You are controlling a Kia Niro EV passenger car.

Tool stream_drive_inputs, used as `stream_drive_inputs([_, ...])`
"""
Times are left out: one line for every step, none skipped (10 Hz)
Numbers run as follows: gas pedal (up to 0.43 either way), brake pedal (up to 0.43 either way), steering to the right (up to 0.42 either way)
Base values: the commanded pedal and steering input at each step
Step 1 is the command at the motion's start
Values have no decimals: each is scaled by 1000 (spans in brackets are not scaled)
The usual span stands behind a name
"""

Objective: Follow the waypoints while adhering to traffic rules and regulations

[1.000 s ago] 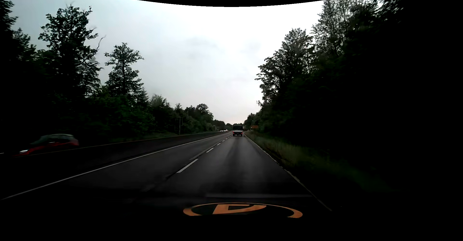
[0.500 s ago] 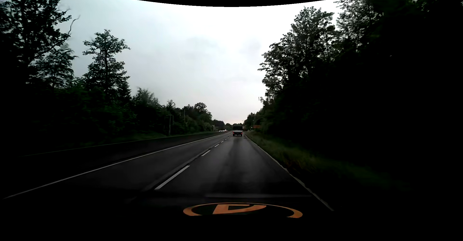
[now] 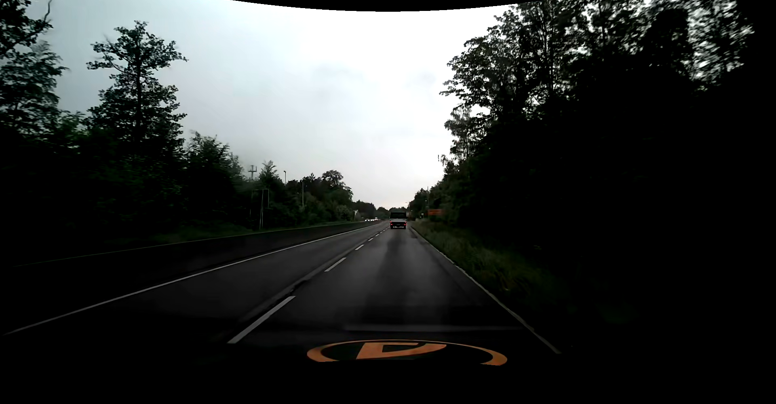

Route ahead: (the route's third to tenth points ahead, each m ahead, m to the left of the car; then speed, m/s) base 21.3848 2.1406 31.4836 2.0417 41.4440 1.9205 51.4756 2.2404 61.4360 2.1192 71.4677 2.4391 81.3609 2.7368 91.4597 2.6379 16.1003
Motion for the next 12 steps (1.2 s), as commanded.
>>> stream_drive_inputs([98,0,0])
stream_drive_inputs([98,0,0])
stream_drive_inputs([98,0,0])
stream_drive_inputs([98,0,0])
stream_drive_inputs([98,0,0])
stream_drive_inputs([98,0,0])
stream_drive_inputs([98,0,0])
stream_drive_inputs([98,0,0])
stream_drive_inputs([98,0,0])
stream_drive_inputs([98,0,0])
stream_drive_inputs([98,0,-1])
stream_drive_inputs([98,0,-1])
